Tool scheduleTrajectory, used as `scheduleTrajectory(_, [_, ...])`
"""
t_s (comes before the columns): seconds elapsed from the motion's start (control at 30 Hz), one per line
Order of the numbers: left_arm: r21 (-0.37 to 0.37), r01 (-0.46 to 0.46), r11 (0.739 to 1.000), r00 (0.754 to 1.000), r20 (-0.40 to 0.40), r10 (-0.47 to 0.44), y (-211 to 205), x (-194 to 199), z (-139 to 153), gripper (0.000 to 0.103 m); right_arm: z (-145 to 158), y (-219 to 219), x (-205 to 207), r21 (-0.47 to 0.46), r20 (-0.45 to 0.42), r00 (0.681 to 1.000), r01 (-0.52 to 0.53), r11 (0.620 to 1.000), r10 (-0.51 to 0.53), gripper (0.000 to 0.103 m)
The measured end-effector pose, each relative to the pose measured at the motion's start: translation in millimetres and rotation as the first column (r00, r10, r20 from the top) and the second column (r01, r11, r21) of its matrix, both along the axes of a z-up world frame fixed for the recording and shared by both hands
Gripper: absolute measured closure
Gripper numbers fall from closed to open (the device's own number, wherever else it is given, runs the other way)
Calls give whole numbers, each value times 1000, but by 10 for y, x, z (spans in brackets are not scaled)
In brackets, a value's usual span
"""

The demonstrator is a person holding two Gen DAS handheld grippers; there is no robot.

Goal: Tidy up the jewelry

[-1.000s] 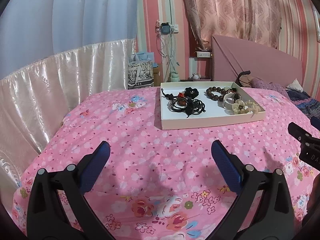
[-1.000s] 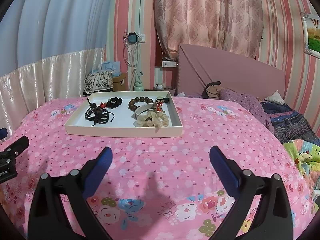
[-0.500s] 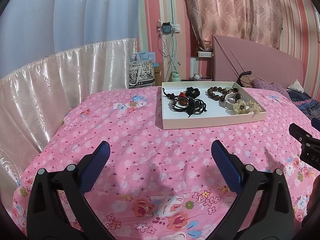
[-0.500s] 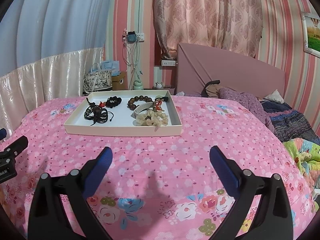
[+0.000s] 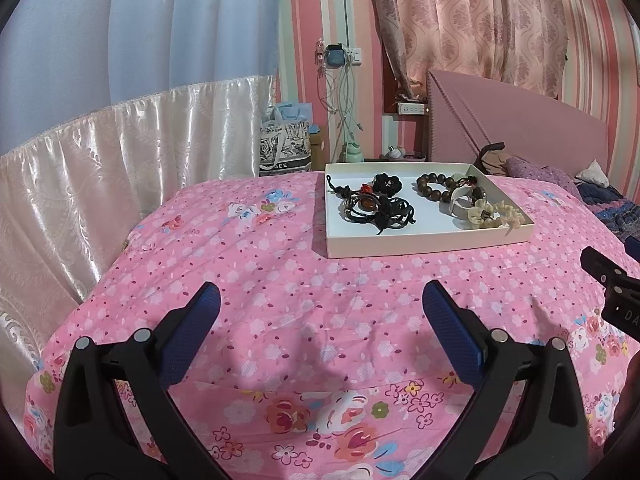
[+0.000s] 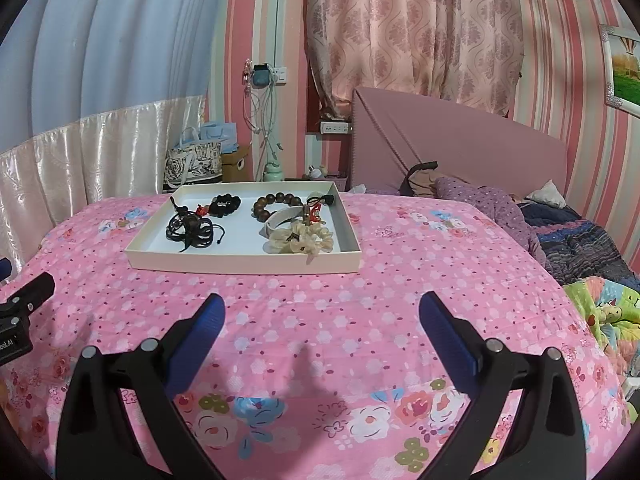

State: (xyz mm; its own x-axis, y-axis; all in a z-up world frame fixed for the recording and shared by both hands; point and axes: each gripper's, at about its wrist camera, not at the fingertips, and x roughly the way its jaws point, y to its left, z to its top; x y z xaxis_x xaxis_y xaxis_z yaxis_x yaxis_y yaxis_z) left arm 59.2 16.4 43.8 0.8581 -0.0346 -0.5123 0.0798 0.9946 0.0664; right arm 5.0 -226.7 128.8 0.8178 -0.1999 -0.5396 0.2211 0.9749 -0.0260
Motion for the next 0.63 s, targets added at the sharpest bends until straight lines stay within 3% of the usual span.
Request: scheduleTrajectory(0.63, [-16, -9, 1000, 1000, -22, 8, 30, 14, -18, 3, -4, -10, 0, -4, 0, 1000, 4, 1000, -4, 6])
